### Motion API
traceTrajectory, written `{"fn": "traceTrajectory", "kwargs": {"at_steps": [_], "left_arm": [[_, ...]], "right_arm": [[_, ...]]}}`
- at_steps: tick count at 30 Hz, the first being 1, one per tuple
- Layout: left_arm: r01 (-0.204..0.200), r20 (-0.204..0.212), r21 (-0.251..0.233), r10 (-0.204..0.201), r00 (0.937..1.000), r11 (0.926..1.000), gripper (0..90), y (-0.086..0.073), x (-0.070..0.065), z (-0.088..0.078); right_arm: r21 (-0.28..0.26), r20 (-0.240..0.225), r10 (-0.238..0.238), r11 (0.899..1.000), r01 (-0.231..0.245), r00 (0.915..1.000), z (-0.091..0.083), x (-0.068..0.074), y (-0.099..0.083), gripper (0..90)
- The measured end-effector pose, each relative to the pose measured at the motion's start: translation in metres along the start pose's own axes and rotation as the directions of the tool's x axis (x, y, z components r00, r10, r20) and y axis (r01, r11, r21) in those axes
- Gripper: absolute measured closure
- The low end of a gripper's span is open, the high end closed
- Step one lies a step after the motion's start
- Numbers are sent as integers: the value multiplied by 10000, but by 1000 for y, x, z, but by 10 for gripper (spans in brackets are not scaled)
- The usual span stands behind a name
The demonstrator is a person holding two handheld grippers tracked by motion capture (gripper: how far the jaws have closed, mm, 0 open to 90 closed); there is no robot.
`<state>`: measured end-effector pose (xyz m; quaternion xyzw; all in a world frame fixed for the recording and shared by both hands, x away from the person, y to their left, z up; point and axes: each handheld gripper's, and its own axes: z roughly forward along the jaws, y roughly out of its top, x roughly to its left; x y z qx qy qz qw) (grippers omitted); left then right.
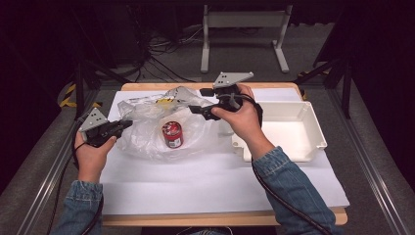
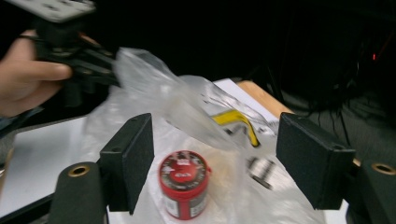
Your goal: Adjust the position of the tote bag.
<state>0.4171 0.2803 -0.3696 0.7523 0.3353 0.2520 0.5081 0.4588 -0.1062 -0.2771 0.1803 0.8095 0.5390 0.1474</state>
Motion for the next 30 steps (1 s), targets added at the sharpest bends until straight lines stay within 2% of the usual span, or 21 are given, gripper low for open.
{"fn": "traceTrajectory", "kwargs": {"at_steps": [1,2,3,5,7,9,12,16,22,26,30], "left_arm": [[-31,-8,-7,31,10000,10000,866,1,0,0],[-31,-8,-7,31,10000,10000,866,1,0,0],[-23,15,-30,23,10000,10000,866,1,-1,1],[-30,52,-2,30,10000,10000,865,1,-1,1],[-59,76,8,59,10000,10000,864,2,-2,1],[-120,127,1,120,9998,9999,861,3,-3,1],[-149,176,2,148,9997,9999,860,4,-4,0],[-97,178,11,97,9998,10000,855,3,-3,0],[98,124,92,-99,9999,9999,854,0,1,1],[90,144,107,-91,9999,9999,852,0,0,1],[75,183,126,-78,9998,9999,848,-1,1,2]], "right_arm": [[-38,-133,-347,9994,346,9993,-5,10,3,279],[-38,-133,-347,9994,346,9993,-5,10,3,279],[70,-479,-685,9976,689,9965,-8,26,4,288],[321,-860,-969,9945,1000,9916,-8,43,0,288],[519,-973,-935,9937,989,9909,-5,56,-6,285],[991,-929,-1006,9890,1097,9906,0,72,-17,284],[1097,-1079,-1037,9872,1155,9887,6,85,-24,284],[1297,-1395,-1100,9832,1282,9841,13,96,-33,274],[2022,-1539,-1757,9577,2050,9723,32,109,-52,230],[2346,-1542,-1973,9445,2299,9681,47,108,-63,225],[2661,-1490,-1939,9365,2282,9696,60,102,-75,229]]}}
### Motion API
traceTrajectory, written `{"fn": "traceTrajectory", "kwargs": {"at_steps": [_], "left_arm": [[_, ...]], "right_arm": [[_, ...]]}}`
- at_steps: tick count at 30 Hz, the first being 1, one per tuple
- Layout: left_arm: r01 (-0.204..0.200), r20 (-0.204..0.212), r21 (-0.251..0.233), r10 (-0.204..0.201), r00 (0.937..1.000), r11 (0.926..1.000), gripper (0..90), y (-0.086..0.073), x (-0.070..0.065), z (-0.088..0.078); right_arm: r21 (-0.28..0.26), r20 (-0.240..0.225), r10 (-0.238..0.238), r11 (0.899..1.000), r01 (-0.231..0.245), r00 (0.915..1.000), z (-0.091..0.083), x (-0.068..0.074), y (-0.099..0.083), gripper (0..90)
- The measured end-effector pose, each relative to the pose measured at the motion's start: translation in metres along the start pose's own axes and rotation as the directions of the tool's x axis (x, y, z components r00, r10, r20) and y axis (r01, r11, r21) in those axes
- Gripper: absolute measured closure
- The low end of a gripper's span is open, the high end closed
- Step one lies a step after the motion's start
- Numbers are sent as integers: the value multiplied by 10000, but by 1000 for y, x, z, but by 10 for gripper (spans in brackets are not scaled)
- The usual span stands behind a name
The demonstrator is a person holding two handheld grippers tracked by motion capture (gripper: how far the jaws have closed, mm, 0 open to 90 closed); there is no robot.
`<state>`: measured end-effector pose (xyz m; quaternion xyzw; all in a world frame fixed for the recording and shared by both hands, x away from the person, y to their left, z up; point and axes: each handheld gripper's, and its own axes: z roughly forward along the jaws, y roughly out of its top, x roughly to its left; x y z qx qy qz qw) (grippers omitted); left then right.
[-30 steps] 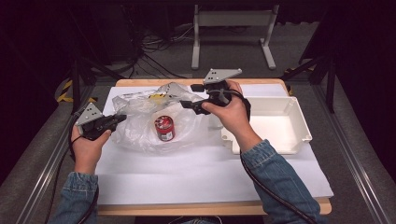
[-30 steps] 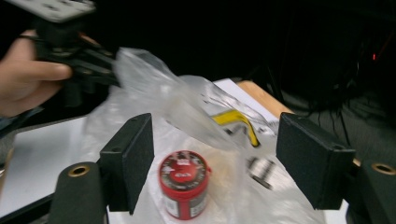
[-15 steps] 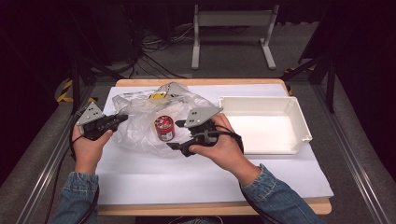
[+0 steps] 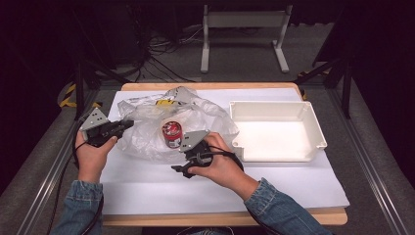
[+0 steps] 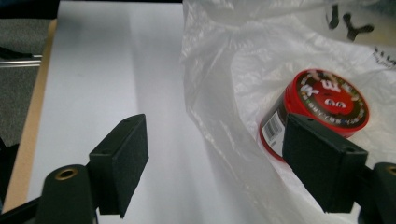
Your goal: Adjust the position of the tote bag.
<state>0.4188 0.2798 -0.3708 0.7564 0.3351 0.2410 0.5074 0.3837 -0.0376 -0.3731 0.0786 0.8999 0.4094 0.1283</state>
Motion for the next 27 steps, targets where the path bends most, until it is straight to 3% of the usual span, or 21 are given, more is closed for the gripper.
{"fn": "traceTrajectory", "kwargs": {"at_steps": [7,11,17,20,22,23,25,27], "left_arm": [[41,86,41,-42,10000,10000,842,0,-1,1],[1,152,42,-2,9999,10000,838,1,-2,2],[21,263,20,-22,9997,10000,838,0,-3,2],[53,291,-18,-52,9996,10000,838,0,-2,2],[58,305,-18,-57,9995,10000,838,0,-2,2],[58,305,-18,-57,9995,10000,838,0,-2,2],[57,315,-14,-56,9995,10000,839,0,-2,1],[61,318,-19,-60,9995,10000,840,0,-3,1]], "right_arm": [[468,1,-3,9989,2,10000,17,-6,-11,279],[895,-98,-27,9960,36,9999,27,-10,-13,383],[1239,-165,-138,9922,158,9998,42,-14,-14,406],[1440,-229,-163,9894,195,9996,47,-15,-15,536],[1644,-295,-343,9856,387,9990,48,-16,-16,683],[1644,-295,-343,9856,387,9990,48,-16,-16,683],[1824,-378,-519,9815,580,9979,46,-17,-15,855],[1817,-351,-611,9811,665,9975,43,-17,-14,899]]}}
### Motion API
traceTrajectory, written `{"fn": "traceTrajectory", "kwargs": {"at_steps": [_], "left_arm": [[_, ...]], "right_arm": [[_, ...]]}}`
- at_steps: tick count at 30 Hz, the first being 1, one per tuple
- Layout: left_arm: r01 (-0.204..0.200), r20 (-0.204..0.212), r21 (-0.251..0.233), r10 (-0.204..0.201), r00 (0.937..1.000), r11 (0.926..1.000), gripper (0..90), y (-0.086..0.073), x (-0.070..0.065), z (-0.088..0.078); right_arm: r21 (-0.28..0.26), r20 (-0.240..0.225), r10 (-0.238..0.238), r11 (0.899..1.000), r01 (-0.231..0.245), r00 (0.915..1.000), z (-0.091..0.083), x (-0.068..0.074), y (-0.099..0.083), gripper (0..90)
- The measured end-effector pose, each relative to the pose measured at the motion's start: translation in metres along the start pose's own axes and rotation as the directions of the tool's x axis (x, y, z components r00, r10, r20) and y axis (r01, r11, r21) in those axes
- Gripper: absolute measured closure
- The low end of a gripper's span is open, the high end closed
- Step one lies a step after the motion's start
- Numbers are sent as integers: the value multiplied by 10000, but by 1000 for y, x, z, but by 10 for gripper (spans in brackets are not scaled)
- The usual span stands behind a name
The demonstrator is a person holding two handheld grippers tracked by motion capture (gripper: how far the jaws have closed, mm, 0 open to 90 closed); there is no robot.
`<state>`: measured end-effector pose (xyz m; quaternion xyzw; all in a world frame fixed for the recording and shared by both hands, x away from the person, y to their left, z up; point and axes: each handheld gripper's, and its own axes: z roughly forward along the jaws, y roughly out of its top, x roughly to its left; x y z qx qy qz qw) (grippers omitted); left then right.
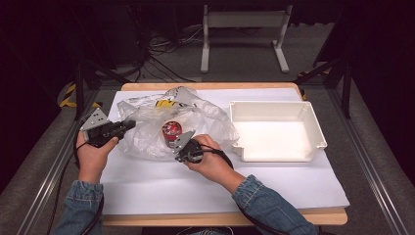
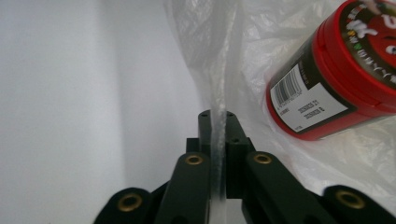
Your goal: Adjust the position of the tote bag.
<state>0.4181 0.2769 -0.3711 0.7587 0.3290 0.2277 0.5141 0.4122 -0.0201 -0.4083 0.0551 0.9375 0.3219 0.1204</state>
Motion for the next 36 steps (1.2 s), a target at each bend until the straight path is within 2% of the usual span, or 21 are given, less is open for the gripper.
{"fn": "traceTrajectory", "kwargs": {"at_steps": [7,12,14,17,27,29,30,31,33,36], "left_arm": [[-63,76,-90,64,10000,9999,848,3,-2,-4],[-79,236,-149,83,9997,9999,850,5,-6,-9],[-94,272,-138,98,9996,9999,851,6,-7,-10],[-197,449,-110,201,9988,9997,854,8,-12,-15],[-422,782,108,413,9961,9990,860,13,-21,-21],[-432,818,174,416,9958,9989,861,12,-21,-21],[-403,831,213,384,9958,9990,861,12,-21,-21],[-421,848,245,398,9956,9988,861,12,-20,-21],[-395,868,296,368,9955,9988,861,11,-19,-21],[-368,871,311,340,9956,9988,861,10,-18,-20]], "right_arm": [[-377,-183,-339,9987,332,9993,-13,9,8,900],[-580,-675,-394,9977,355,9969,-22,21,12,900],[-605,-736,-411,9975,367,9964,-24,23,13,900],[-748,-1134,-432,9966,348,9926,-36,36,15,900],[-780,-1727,-652,9956,524,9828,-54,61,17,899],[-541,-1894,-408,9981,311,9811,-53,62,17,756],[-682,-2189,-41,9976,-111,9757,-54,60,17,641],[-865,-2277,-18,9961,-184,9737,-55,59,18,569],[-1277,-2043,-198,9918,-66,9787,-61,56,20,500],[-2133,-2398,76,9751,-603,9708,-73,51,23,490]]}}
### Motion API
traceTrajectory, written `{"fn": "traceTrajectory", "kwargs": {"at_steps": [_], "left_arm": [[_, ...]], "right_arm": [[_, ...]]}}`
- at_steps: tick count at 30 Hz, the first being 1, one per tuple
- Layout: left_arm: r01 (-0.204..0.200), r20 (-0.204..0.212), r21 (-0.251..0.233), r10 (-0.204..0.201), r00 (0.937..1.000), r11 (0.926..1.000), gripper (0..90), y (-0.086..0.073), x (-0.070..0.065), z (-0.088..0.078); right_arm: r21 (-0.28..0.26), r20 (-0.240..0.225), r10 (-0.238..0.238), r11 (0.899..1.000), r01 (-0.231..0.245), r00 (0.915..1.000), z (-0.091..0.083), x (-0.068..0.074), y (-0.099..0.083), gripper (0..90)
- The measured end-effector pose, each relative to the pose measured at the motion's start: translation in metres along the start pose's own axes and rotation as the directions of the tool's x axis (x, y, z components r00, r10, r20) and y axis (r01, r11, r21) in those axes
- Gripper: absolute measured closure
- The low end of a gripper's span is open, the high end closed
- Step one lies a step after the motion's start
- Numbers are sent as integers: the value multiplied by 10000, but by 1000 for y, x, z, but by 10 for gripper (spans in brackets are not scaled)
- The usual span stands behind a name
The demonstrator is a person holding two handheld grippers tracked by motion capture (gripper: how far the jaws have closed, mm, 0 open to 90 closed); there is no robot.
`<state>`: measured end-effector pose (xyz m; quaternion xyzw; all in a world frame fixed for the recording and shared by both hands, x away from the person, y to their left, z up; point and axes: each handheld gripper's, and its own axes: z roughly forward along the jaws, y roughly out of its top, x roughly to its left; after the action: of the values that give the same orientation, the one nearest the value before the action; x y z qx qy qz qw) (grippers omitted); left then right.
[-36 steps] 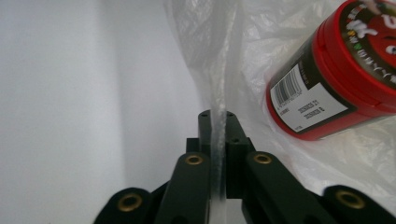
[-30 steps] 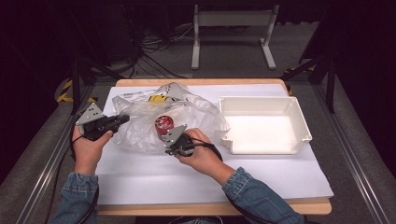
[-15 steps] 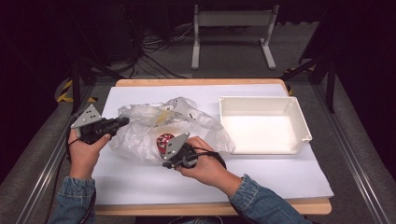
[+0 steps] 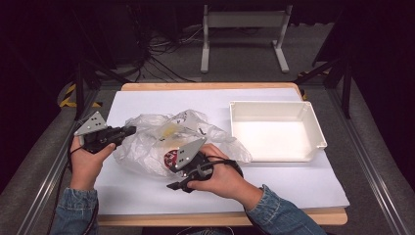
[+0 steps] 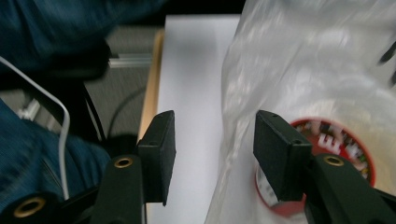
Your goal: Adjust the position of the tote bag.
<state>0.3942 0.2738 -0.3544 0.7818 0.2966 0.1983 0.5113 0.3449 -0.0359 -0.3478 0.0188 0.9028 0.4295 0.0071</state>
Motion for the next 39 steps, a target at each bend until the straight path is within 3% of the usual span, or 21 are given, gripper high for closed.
{"fn": "traceTrajectory", "kwargs": {"at_steps": [3,5,6,7,8,9,10,13,16,17,18,19,20,21,22,23,25,29,32,39], "left_arm": [[-3,8,13,3,10000,10000,860,0,0,0],[3,-3,9,-3,10000,10000,861,-1,1,0],[13,-3,9,-13,10000,10000,861,-1,1,0],[16,-5,13,-16,10000,10000,861,-1,1,0],[36,-3,30,-36,10000,10000,861,-1,1,0],[43,2,63,-43,10000,10000,862,-2,0,2],[8,6,81,-8,10000,10000,863,-2,0,2],[30,-45,50,-30,10000,10000,864,-2,0,3],[243,-100,-116,-245,9997,9996,864,-5,3,7],[221,-143,-128,-222,9997,9997,866,-6,4,8],[275,-203,-98,-277,9994,9996,866,-8,5,10],[275,-203,-98,-277,9994,9996,867,-8,5,10],[306,-309,-67,-308,9990,9995,869,-10,7,12],[415,-372,-84,-418,9984,9991,869,-12,8,13],[419,-472,-81,-422,9980,9991,871,-14,11,14],[599,-648,-99,-604,9961,9982,872,-17,14,14],[783,-853,-134,-792,9932,9968,873,-21,19,15],[1065,-1124,-150,-1075,9878,9942,874,-26,25,16],[1318,-1196,-85,-1319,9840,9912,874,-31,29,18],[1567,-1250,419,-1504,9807,9868,873,-40,34,21]], "right_arm": [[-773,47,293,9966,-288,9996,-11,-4,6,499],[-1412,136,679,9878,-653,9976,-19,-8,8,530],[-1651,241,823,9833,-773,9963,-23,-9,9,586],[-1837,753,987,9794,-834,9923,-30,-14,9,724],[-1837,753,987,9794,-834,9923,-30,-14,9,724],[-1781,1596,1080,9808,-790,9812,-33,-20,7,792],[-1687,1996,1112,9826,-776,9736,-34,-24,6,811],[-1380,2687,1249,9863,-902,9551,-31,-35,3,823],[-823,3416,1038,9934,-803,9341,-23,-47,-1,739],[-745,3685,988,9943,-766,9244,-19,-52,-4,668],[-725,3776,940,9948,-718,9212,-17,-56,-6,579],[-725,3776,940,9948,-718,9212,-17,-56,-6,579],[-739,3722,947,9947,-722,9233,-8,-67,-12,350],[-739,3722,947,9947,-722,9233,-8,-67,-12,350],[-953,3431,890,9937,-596,9351,-2,-73,-17,158],[-941,3293,768,9944,-482,9411,1,-76,-19,118],[-886,3067,677,9952,-424,9494,4,-79,-23,89],[-750,2834,653,9961,-458,9568,8,-85,-28,59],[-470,2360,627,9975,-530,9697,11,-88,-34,70],[-334,1241,675,9974,-639,9900,14,-78,-42,87]]}}
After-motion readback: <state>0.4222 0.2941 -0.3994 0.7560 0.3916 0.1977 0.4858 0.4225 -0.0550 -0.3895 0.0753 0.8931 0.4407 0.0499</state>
